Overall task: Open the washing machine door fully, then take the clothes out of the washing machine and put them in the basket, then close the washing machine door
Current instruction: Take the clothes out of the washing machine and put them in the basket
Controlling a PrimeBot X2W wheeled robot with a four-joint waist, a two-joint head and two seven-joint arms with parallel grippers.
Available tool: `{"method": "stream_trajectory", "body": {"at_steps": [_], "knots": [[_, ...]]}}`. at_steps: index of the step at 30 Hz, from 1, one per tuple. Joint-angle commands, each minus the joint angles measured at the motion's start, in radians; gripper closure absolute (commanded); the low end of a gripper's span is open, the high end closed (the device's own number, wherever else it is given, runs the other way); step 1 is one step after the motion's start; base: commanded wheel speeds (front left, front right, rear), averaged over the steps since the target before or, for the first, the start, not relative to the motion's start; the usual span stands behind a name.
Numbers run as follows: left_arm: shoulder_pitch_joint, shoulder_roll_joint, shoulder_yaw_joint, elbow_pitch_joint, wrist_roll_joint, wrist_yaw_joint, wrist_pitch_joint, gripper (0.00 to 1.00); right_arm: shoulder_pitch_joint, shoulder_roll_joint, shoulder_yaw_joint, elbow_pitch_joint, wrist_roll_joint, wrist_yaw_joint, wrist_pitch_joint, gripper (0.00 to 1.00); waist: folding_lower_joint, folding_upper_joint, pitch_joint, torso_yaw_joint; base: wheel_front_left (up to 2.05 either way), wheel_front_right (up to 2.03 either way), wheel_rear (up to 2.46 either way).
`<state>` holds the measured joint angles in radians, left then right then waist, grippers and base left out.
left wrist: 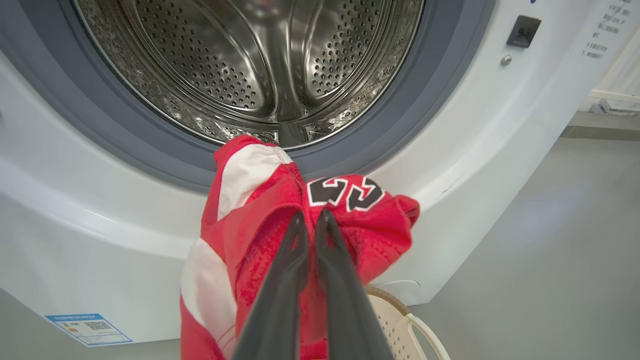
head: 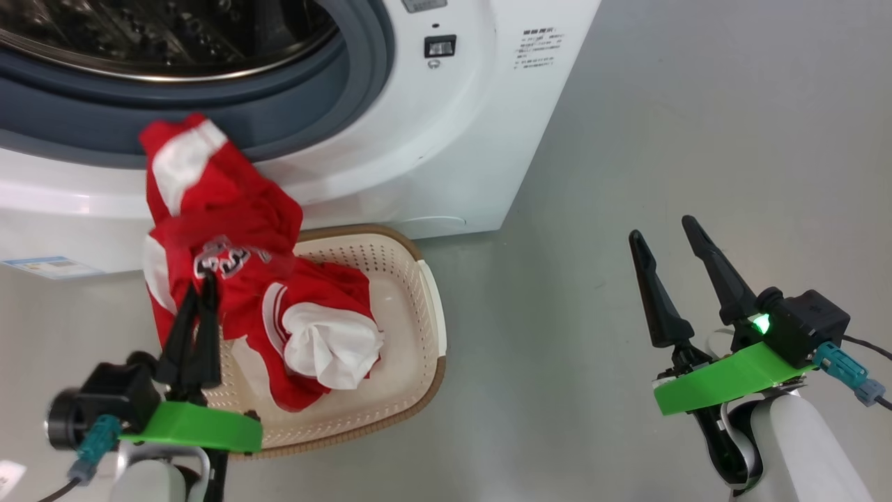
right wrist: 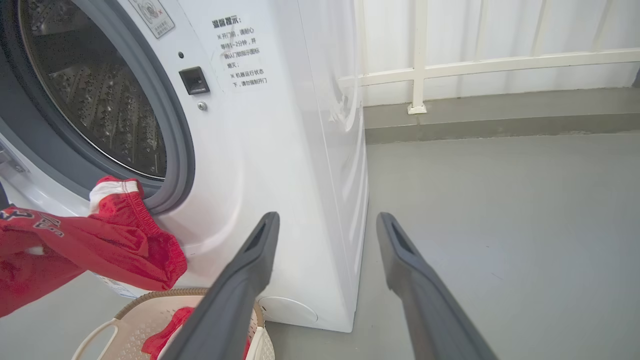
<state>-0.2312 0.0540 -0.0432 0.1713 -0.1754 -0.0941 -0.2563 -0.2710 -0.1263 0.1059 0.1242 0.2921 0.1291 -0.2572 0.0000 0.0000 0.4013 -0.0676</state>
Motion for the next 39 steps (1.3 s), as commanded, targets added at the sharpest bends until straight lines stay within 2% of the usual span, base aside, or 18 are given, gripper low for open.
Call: {"method": "stream_trajectory", "body": {"at_steps": [1, 4, 22, 31, 39], "knots": [[-0.021, 0.01, 0.026, 0.037, -0.003, -0.012, -0.005, 1.0, -0.013, 0.002, 0.02, -0.028, -0.005, 0.002, -0.005, 0.0, 0.0, 0.0, 0.02, -0.008, 0.0, 0.0, 0.0], [-0.041, 0.01, 0.023, 0.096, 0.003, -0.019, -0.005, 1.0, -0.02, 0.004, 0.021, -0.028, -0.005, 0.002, -0.005, 0.0, 0.0, 0.0, 0.033, -0.012, 0.0, 0.0, 0.0], [-0.275, 0.038, -0.065, 0.646, 0.046, -0.036, -0.005, 1.0, -0.079, 0.024, 0.063, -0.026, 0.0, 0.002, -0.005, 0.0, 0.0, 0.0, 0.126, -0.075, 0.0, 0.0, 0.0], [-0.397, 0.073, -0.123, 0.902, -0.028, -0.036, -0.005, 1.0, -0.095, 0.038, 0.083, -0.023, 0.003, 0.002, -0.005, 0.0, 0.0, 0.0, 0.164, -0.114, 0.0, 0.0, 0.0], [-0.492, 0.114, -0.191, 1.038, -0.087, -0.037, -0.005, 1.0, -0.119, 0.048, 0.098, -0.03, 0.004, 0.002, -0.005, 0.0, 0.0, 0.0, 0.23, -0.151, 0.0, 0.0, 0.0]]}}
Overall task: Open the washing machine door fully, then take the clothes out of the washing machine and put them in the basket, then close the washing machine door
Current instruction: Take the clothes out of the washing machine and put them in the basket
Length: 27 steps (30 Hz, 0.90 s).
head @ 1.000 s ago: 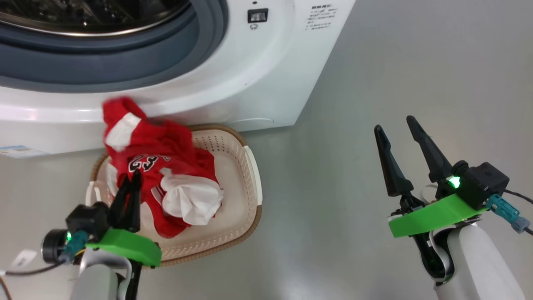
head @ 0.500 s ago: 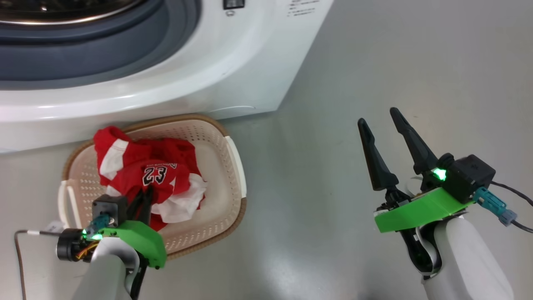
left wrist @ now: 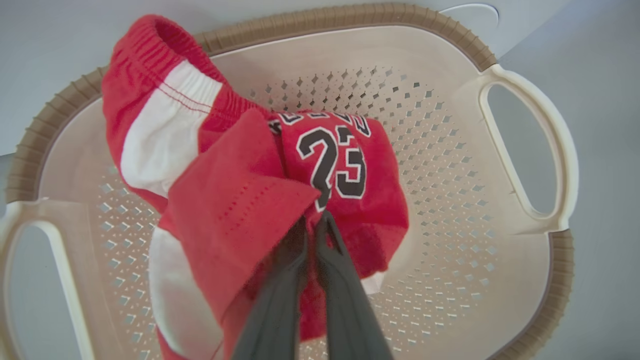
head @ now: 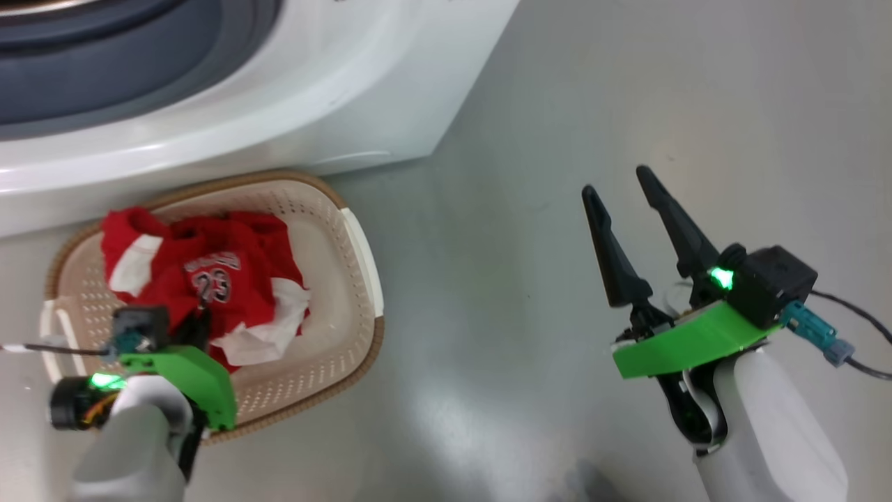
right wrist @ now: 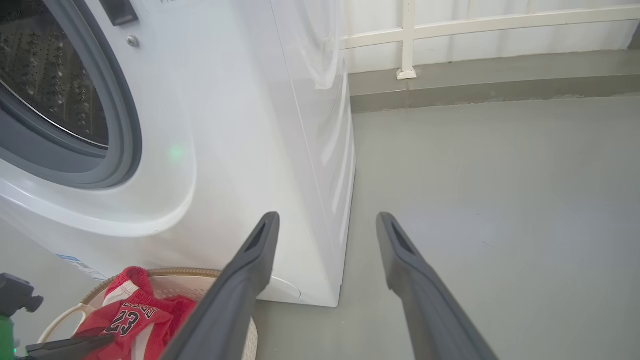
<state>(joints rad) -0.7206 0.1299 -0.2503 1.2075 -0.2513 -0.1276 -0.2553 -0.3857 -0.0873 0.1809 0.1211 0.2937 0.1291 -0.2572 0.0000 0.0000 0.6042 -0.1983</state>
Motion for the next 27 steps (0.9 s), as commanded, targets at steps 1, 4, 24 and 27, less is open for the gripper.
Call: {"method": "stream_trajectory", "body": {"at_steps": [1, 4, 24, 27], "knots": [[-0.013, 0.044, 0.009, 0.013, -0.018, -0.003, -0.006, 1.0, -0.008, 0.011, 0.025, -0.028, 0.003, 0.002, -0.005, 0.0, 0.0, 0.0, 0.036, -0.026, 0.0, 0.0, 0.0], [-0.04, 0.06, -0.007, 0.037, -0.042, -0.003, 0.0, 1.0, -0.02, 0.015, 0.032, -0.031, 0.003, 0.002, -0.005, 0.0, 0.0, 0.0, 0.062, -0.042, 0.0, 0.0, 0.0], [-0.075, 0.068, -0.1, 0.052, -0.204, -0.003, 0.012, 0.0, -0.042, 0.02, 0.02, -0.016, -0.004, 0.002, -0.005, 0.0, 0.0, 0.0, 0.051, -0.021, 0.0, 0.0, 0.0], [-0.059, 0.063, -0.12, 0.033, -0.227, -0.003, 0.003, 0.0, -0.035, 0.013, 0.016, -0.01, -0.006, 0.002, -0.005, 0.0, 0.0, 0.0, 0.024, -0.007, 0.0, 0.0, 0.0]]}}
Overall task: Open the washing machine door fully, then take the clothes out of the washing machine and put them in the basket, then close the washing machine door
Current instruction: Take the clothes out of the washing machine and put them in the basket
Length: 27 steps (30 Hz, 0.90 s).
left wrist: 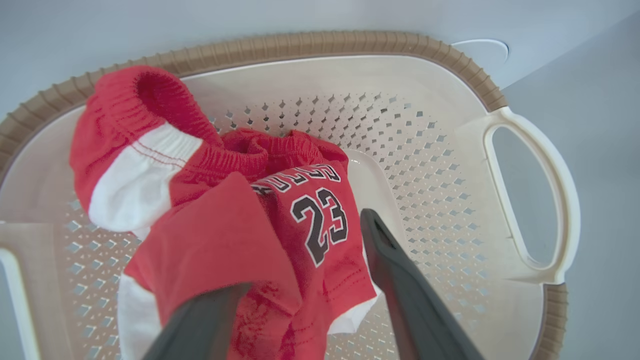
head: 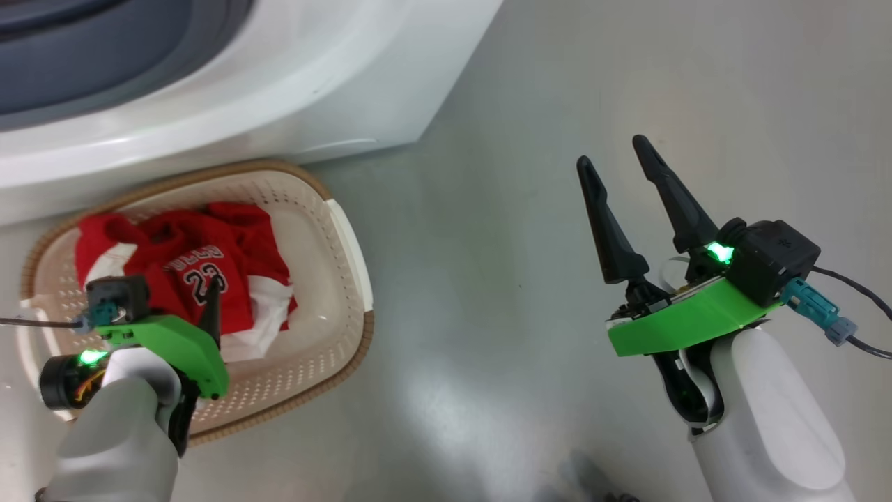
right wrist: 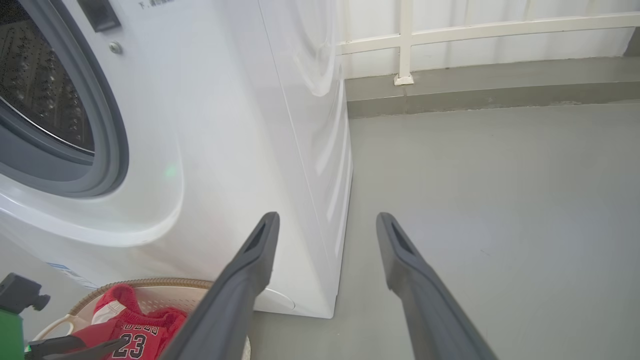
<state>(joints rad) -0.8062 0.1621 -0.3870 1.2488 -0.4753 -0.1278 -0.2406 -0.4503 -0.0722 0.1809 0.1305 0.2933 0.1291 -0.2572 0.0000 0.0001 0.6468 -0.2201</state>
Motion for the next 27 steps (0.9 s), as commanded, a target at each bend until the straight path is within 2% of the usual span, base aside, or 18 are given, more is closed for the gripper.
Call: {"method": "stream_trajectory", "body": {"at_steps": [1, 8, 14, 19, 27], "knots": [[0.032, 0.032, 0.012, -0.015, -0.01, -0.003, -0.014, 0.0, 0.033, -0.005, 0.015, -0.018, -0.006, 0.002, -0.005, 0.0, 0.0, -0.0001, -0.028, 0.02, 0.0, 0.0, 0.0], [0.067, 0.044, -0.009, -0.083, -0.055, -0.003, -0.021, 0.0, 0.057, -0.025, 0.008, -0.009, -0.007, 0.002, -0.005, 0.0, 0.0, -0.0001, -0.093, 0.057, 0.0, 0.0, 0.0], [0.112, 0.069, 0.024, -0.186, -0.057, -0.003, -0.021, 0.0, 0.074, -0.044, 0.005, -0.003, -0.008, 0.002, -0.005, 0.0, 0.0, -0.0001, -0.15, 0.084, 0.0, 0.0, 0.0], [0.151, 0.08, 0.082, -0.266, -0.019, -0.003, -0.021, 0.0, 0.094, -0.056, -0.002, 0.002, -0.008, 0.002, -0.005, 0.0, 0.0, -0.0001, -0.199, 0.104, 0.0, 0.0, 0.0], [0.233, 0.065, 0.202, -0.444, 0.079, 0.002, -0.021, 0.0, 0.132, -0.073, -0.014, 0.007, -0.007, 0.002, -0.005, 0.0, 0.0, -0.0001, -0.271, 0.131, 0.0, 0.0, 0.0]]}}
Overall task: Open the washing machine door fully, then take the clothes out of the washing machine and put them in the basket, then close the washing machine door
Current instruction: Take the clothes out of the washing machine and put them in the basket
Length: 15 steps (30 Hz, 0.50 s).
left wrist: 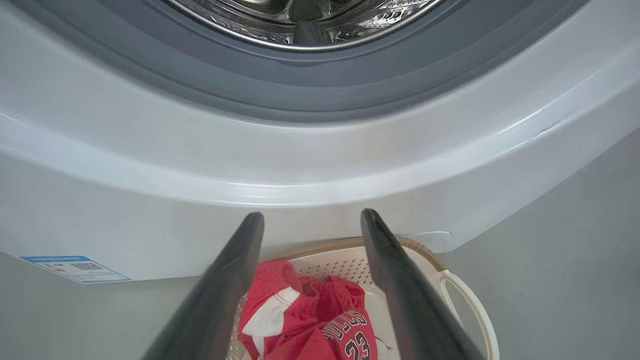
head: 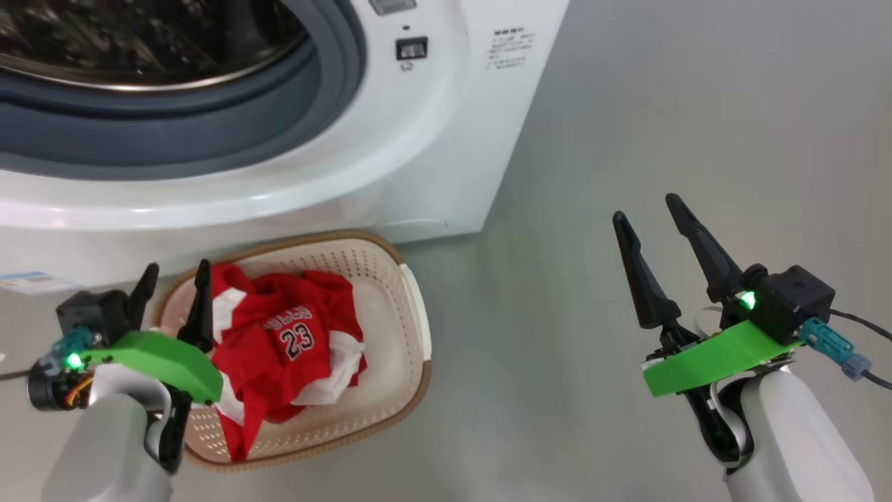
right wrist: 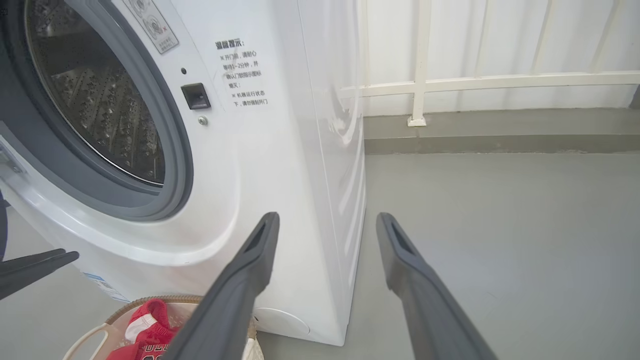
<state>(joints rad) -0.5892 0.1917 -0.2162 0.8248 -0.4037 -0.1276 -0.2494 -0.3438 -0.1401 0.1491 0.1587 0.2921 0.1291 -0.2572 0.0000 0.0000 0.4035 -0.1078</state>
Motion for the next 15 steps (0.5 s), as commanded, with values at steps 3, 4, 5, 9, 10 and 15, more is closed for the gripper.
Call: {"method": "stream_trajectory", "body": {"at_steps": [3, 4, 5, 9, 10, 15], "knots": [[0.05, 0.022, 0.075, -0.088, 0.045, 0.001, -0.012, 0.0, 0.039, -0.013, 0.016, -0.02, -0.005, 0.002, -0.005, 0.0, 0.0, 0.0, -0.051, 0.027, 0.0, 0.0, 0.0], [0.062, 0.017, 0.088, -0.11, 0.057, 0.001, -0.012, 0.0, 0.043, -0.016, 0.016, -0.02, -0.004, 0.002, -0.005, 0.0, 0.0, 0.0, -0.059, 0.029, 0.0, 0.0, 0.0], [0.073, 0.013, 0.101, -0.13, 0.068, 0.001, -0.012, 0.0, 0.047, -0.019, 0.015, -0.019, -0.004, 0.002, -0.005, 0.0, 0.0, 0.0, -0.066, 0.031, 0.0, 0.0, 0.0], [0.118, -0.005, 0.149, -0.214, 0.107, 0.0, -0.012, 0.0, 0.062, -0.028, 0.01, -0.019, -0.002, 0.002, -0.005, 0.0, 0.0, 0.0, -0.092, 0.037, 0.0, 0.0, 0.0], [0.129, -0.009, 0.158, -0.234, 0.117, -0.001, -0.012, 0.0, 0.067, -0.03, 0.009, -0.019, -0.001, 0.002, -0.005, 0.0, 0.0, 0.0, -0.099, 0.039, 0.0, 0.0, 0.0], [0.18, -0.028, 0.2, -0.332, 0.155, -0.002, -0.012, 0.0, 0.085, -0.035, 0.002, -0.02, 0.002, 0.002, -0.005, 0.0, 0.0, 0.0, -0.126, 0.044, 0.0, 0.0, 0.0]]}}
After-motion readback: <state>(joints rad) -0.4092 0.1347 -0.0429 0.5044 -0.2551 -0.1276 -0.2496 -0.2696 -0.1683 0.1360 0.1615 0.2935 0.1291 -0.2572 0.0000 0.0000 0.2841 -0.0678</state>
